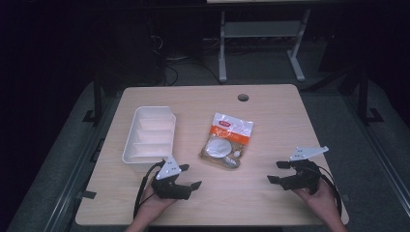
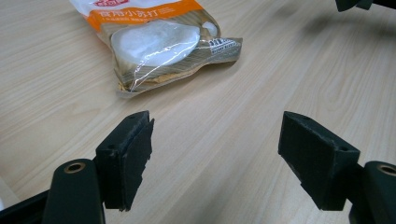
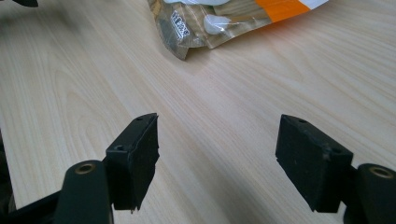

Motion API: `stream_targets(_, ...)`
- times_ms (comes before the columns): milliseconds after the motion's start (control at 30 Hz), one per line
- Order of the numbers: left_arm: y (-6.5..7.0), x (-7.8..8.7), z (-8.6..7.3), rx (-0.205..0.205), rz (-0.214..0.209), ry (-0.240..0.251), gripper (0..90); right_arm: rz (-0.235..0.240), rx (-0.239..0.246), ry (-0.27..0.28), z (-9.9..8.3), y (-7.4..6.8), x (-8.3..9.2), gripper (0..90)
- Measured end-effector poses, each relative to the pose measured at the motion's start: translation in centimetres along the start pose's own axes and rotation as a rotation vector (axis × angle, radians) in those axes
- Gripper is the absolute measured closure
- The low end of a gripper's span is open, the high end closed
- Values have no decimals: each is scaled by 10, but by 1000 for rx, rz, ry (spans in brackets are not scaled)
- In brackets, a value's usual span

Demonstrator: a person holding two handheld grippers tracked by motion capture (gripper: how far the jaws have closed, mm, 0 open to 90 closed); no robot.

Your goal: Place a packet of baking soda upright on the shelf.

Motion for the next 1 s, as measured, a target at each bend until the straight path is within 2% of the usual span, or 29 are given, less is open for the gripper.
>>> stream_targets(133, 0, 0, 1, 2, 3, 1, 255, -3, 2, 5, 0, 0, 0, 282)
stream_targets(233, -1, -1, 7, 15, 10, 11, 283, -23, -4, 22, 1, 1, -1, 256)
stream_targets(400, -4, -6, 24, 22, 40, 16, 361, -42, -63, 72, 5, 5, 1, 173)
stream_targets(467, -6, -10, 31, 16, 40, 13, 396, -52, -68, 92, 7, 6, 2, 146)
stream_targets(567, -9, -19, 41, 14, 42, -7, 455, -43, -74, 103, 7, 7, 3, 141)
stream_targets(700, -16, -35, 51, -1, 69, -53, 527, -45, -86, 109, 11, 9, 1, 140)
stream_targets(800, -21, -44, 54, 16, 58, -64, 607, -42, -98, 116, 14, 10, 0, 140)
stream_targets(867, -30, -56, 59, 39, 40, -83, 654, -32, -112, 122, 22, 11, -3, 140)
stream_targets(1000, -38, -67, 64, 38, 39, -114, 747, -37, -110, 121, 31, 13, -7, 148)
Point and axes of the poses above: each handheld gripper's, and its own axes: x roughly backward along the jaws, z roughly out of its top, y roughly to its right, the point moved 3 cm from there along -x, roughly forward along the jaws, and after that the axes turned 6 degrees about -x, right-handed, at the moved point
